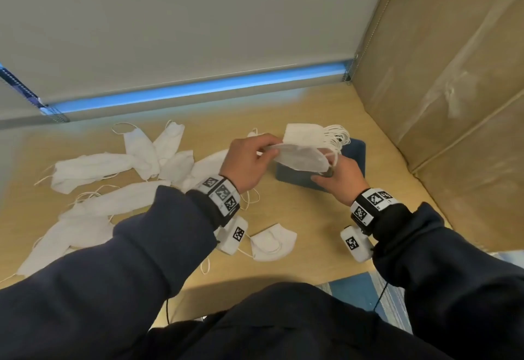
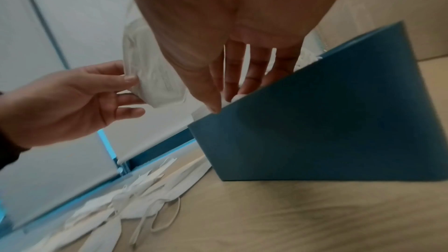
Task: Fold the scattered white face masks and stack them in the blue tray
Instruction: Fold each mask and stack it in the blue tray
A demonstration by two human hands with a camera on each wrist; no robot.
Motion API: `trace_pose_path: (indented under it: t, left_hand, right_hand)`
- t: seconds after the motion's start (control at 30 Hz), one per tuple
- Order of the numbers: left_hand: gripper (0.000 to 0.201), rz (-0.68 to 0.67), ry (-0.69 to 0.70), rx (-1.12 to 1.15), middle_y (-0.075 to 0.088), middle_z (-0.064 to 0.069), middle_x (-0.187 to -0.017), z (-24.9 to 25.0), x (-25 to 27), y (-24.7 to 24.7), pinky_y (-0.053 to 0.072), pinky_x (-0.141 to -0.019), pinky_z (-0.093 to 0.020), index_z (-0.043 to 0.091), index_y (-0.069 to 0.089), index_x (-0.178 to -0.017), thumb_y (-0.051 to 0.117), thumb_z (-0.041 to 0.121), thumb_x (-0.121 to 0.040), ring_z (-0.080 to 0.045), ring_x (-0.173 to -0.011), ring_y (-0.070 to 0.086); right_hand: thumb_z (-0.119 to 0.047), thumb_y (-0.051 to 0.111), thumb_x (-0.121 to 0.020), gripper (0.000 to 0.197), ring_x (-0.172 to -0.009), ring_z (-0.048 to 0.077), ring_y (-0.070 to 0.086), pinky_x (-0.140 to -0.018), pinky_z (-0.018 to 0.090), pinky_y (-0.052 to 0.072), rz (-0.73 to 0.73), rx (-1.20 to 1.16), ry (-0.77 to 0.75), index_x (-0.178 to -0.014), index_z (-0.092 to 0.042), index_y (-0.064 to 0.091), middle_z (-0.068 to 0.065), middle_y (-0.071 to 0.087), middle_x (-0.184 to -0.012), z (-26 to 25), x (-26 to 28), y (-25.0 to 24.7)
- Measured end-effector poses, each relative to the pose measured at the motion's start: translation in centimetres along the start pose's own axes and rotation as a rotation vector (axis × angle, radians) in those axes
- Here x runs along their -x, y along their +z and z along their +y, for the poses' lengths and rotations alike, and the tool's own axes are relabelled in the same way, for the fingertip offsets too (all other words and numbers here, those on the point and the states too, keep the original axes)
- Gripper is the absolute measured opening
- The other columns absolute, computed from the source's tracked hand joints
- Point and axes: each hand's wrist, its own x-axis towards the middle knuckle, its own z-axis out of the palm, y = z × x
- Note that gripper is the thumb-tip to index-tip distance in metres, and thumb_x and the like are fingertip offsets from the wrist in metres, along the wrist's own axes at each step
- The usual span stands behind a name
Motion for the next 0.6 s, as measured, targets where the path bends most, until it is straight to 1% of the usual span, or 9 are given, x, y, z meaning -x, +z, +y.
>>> trace_pose_path:
  t: [0.03,0.07,0.1,0.17,0.27,0.37,0.47,0.53,0.6]
  left_hand:
    - [0.017,-0.023,0.028,-0.04,0.074,0.016,-0.095,0.2,-0.1,0.6,0.056,-0.089,-0.035,0.024,0.077,-0.107,0.065,0.022,-0.096,-0.009,-0.089,0.069]
    - [0.018,-0.038,0.047,-0.065,0.075,0.013,-0.098,0.3,-0.3,1.1,0.056,-0.089,-0.037,0.024,0.076,-0.108,0.063,0.023,-0.097,-0.011,-0.09,0.069]
    - [0.019,-0.04,0.06,-0.08,0.076,0.01,-0.1,0.2,-0.4,1.6,0.056,-0.088,-0.039,0.023,0.076,-0.108,0.061,0.024,-0.097,-0.014,-0.092,0.07]
    - [0.02,-0.021,0.077,-0.092,0.077,0.005,-0.104,0.2,-0.8,2.1,0.056,-0.089,-0.041,0.02,0.076,-0.11,0.061,0.021,-0.097,-0.017,-0.095,0.069]
    - [0.019,0.014,0.099,-0.092,0.076,0.003,-0.105,0.5,-1.2,2.4,0.056,-0.089,-0.042,0.018,0.076,-0.11,0.062,0.018,-0.097,-0.019,-0.095,0.069]
    - [0.019,0.021,0.117,-0.1,0.076,0.003,-0.105,0.2,-1.5,2.2,0.057,-0.088,-0.041,0.017,0.076,-0.11,0.062,0.017,-0.097,-0.018,-0.092,0.07]
    - [0.019,-0.021,0.129,-0.151,0.076,0.004,-0.105,-0.5,-1.7,1.8,0.057,-0.088,-0.041,0.018,0.075,-0.11,0.061,0.018,-0.098,-0.018,-0.091,0.069]
    - [0.02,-0.063,0.143,-0.208,0.076,0.005,-0.107,-1.0,-1.7,1.5,0.056,-0.089,-0.041,0.02,0.075,-0.111,0.059,0.018,-0.098,-0.018,-0.091,0.069]
    - [0.021,-0.088,0.168,-0.256,0.075,0.005,-0.109,-1.3,-1.7,1.3,0.055,-0.089,-0.041,0.02,0.075,-0.112,0.058,0.018,-0.099,-0.018,-0.092,0.068]
  right_hand:
    - [-0.011,0.082,-0.078,0.053,-0.09,0.003,0.062,-0.077,0.007,0.042,0.007,-0.068,-0.008,-0.128,-0.021,0.064,-0.007,0.068,-0.108,0.2,0.0,0.0]
    - [-0.008,0.084,-0.076,0.056,-0.089,-0.002,0.062,-0.076,0.002,0.04,0.014,-0.132,-0.013,-0.126,-0.022,0.064,-0.009,0.068,-0.109,0.3,-0.1,0.0]
    - [-0.006,0.084,-0.074,0.056,-0.09,-0.002,0.063,-0.075,0.003,0.042,0.021,-0.18,-0.007,-0.123,-0.024,0.065,-0.009,0.069,-0.107,0.4,-0.1,0.0]
    - [-0.006,0.084,-0.073,0.051,-0.089,0.005,0.066,-0.073,0.01,0.046,0.041,-0.231,0.005,-0.118,-0.025,0.066,-0.006,0.071,-0.102,0.6,-0.1,0.0]
    - [-0.009,0.08,-0.079,0.038,-0.085,0.012,0.066,-0.073,0.015,0.048,0.047,-0.171,-0.011,-0.113,-0.023,0.069,-0.005,0.072,-0.094,0.7,-0.2,-0.3]
    - [-0.015,0.08,-0.078,0.036,-0.082,0.012,0.068,-0.075,0.024,0.053,-0.004,-0.104,-0.025,-0.108,-0.03,0.069,-0.008,0.072,-0.089,1.0,-0.5,-1.1]
    - [-0.018,0.079,-0.078,0.033,-0.078,0.009,0.067,-0.072,0.029,0.055,-0.105,0.055,-0.012,-0.101,-0.037,0.063,-0.013,0.07,-0.082,1.1,-0.9,-1.9]
    - [-0.015,0.078,-0.078,0.031,-0.076,0.007,0.067,-0.075,0.031,0.055,-0.142,0.1,0.022,-0.097,-0.034,0.063,-0.012,0.071,-0.078,1.0,-1.2,-2.3]
    - [-0.012,0.078,-0.077,0.026,-0.076,0.009,0.069,-0.077,0.031,0.056,-0.138,0.057,0.05,-0.093,-0.03,0.066,-0.009,0.073,-0.077,1.2,-1.5,-2.8]
